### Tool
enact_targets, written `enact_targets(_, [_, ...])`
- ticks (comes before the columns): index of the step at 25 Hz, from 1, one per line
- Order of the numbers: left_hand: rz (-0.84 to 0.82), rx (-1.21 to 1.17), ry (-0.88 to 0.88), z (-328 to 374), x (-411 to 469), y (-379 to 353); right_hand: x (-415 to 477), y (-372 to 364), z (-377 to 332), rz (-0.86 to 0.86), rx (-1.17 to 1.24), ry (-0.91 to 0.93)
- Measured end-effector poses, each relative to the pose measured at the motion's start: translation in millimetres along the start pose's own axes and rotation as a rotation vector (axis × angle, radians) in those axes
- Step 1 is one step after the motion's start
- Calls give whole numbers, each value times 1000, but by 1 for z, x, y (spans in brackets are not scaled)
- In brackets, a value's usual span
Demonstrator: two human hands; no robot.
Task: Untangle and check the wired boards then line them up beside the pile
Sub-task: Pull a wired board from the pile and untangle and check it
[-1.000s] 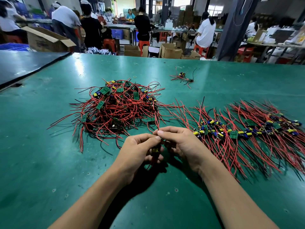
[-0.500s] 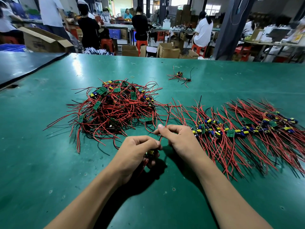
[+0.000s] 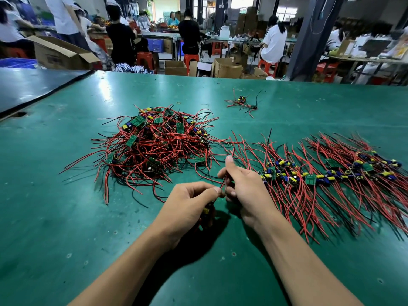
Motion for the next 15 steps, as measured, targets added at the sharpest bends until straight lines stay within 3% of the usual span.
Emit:
enact_targets(6, [20,47,-39,2,0,8,-19,-39,4,-392,33,4])
enact_targets(11, [-48,-103,57,-2,1,2,-9,-14,-13,-271,-262,191])
enact_targets(15, [-65,-86,69,-2,2,1,-4,2,-27,-136,-430,338])
Point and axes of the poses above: each hand's wrist, its own x-axis towards the middle knuckle, its own y-axis out of the back of the hand, z = x × y, the point moved 10 cm from there along x, towards the middle knuckle, and after that the axes turned 11 degrees about -x, right-handed, at the moved point
